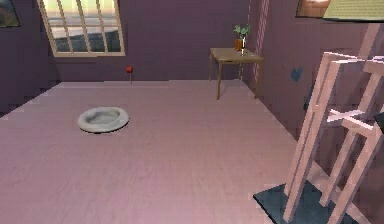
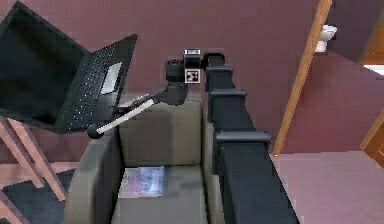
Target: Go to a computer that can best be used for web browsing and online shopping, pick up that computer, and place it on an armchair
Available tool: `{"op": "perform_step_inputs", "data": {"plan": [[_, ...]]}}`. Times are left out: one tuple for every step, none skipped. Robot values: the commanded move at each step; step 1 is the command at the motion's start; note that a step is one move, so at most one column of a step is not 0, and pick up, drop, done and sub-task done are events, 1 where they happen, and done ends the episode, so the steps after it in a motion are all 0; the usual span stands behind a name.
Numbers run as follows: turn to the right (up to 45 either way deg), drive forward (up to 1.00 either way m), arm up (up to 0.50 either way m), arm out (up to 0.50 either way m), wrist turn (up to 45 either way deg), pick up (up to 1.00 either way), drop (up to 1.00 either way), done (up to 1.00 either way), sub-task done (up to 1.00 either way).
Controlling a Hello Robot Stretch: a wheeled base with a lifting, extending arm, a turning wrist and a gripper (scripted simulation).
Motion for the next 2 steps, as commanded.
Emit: {"op": "perform_step_inputs", "data": {"plan": [[0.0,0.0,0.0,0.0,-45.0,0.0,0.0,0.0,0.0],[0.0,0.0,0.0,0.0,-3.0,0.0,0.0,0.0,0.0]]}}
